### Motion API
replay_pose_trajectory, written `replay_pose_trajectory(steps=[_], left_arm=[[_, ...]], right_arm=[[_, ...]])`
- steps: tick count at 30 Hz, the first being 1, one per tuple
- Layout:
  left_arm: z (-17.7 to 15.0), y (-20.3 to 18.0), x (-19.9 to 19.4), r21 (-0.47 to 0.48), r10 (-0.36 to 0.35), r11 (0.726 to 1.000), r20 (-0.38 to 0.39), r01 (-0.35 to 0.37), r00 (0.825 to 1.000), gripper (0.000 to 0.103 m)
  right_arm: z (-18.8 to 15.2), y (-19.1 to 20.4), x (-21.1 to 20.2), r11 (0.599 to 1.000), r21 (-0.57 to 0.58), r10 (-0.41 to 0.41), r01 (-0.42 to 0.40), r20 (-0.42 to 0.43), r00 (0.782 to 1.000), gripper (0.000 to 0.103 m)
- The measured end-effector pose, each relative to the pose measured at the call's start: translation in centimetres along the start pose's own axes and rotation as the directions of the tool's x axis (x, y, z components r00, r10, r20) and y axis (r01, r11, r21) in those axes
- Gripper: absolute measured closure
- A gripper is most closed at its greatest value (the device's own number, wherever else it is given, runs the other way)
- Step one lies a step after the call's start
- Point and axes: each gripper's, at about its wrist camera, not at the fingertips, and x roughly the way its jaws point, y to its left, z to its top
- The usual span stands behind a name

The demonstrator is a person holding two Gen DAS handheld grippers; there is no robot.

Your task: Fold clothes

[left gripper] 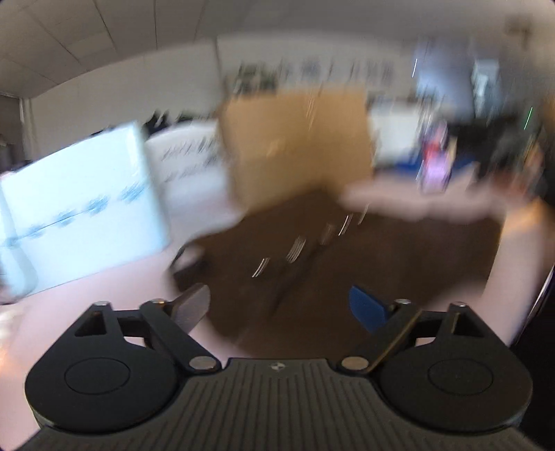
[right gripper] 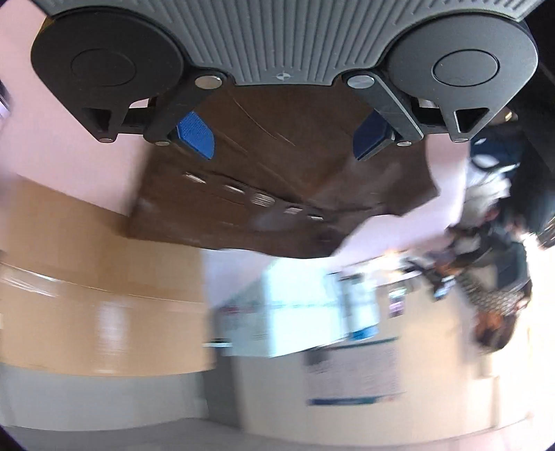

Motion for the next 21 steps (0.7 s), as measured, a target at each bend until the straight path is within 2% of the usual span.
replay_pose_trajectory(steps=[2, 5, 7, 11, 13, 14, 16, 18, 21], left_arm=[[-0.5, -0.5, 2.5, -0.023, -0.032, 0.999, 0.007, 0.032, 0.999, 0.000], [-3.2, -1.0, 5.6, -0.080, -0.068, 0.994, 0.010, 0.068, 0.998, 0.000], [-5.1, -0.1, 5.5, -0.185, -0.095, 0.977, 0.081, 0.108, 0.992, 0.000], [-6.8, 2.4, 3.8, -0.357, -0.097, 0.917, 0.229, 0.177, 0.968, 0.000], [-7.7, 3.6, 3.1, -0.422, -0.091, 0.880, 0.298, 0.217, 0.950, 0.000], [-7.9, 3.9, 2.9, -0.442, -0.088, 0.867, 0.314, 0.228, 0.945, 0.000], [-7.7, 4.1, 3.0, -0.456, -0.092, 0.860, 0.300, 0.228, 0.949, 0.000], [-7.6, 4.2, 3.1, -0.470, -0.095, 0.853, 0.287, 0.226, 0.953, 0.000], [-7.6, 4.4, 2.9, -0.488, -0.091, 0.843, 0.283, 0.225, 0.955, 0.000]], right_arm=[[1.4, 0.2, 3.7, 0.998, -0.048, 0.027, -0.029, -0.038, 0.999, 0.071], [2.5, -0.1, 8.1, 0.995, -0.096, 0.017, -0.027, -0.105, 0.994, 0.072], [3.3, -0.7, 10.4, 0.993, -0.121, -0.010, -0.008, -0.152, 0.988, 0.071], [4.1, -1.9, 13.1, 0.991, -0.137, -0.047, 0.015, -0.234, 0.971, 0.063], [4.4, -2.6, 14.8, 0.992, -0.129, -0.048, 0.009, -0.300, 0.953, 0.063], [4.1, -2.7, 14.7, 0.992, -0.126, -0.043, 0.004, -0.308, 0.950, 0.063], [4.0, -2.8, 15.2, 0.992, -0.118, -0.007, -0.035, -0.342, 0.940, 0.067], [3.9, -2.6, 15.4, 0.991, -0.120, 0.011, -0.057, -0.356, 0.934, 0.080], [4.3, -2.0, 14.9, 0.988, -0.143, 0.004, -0.053, -0.326, 0.945, 0.098]])
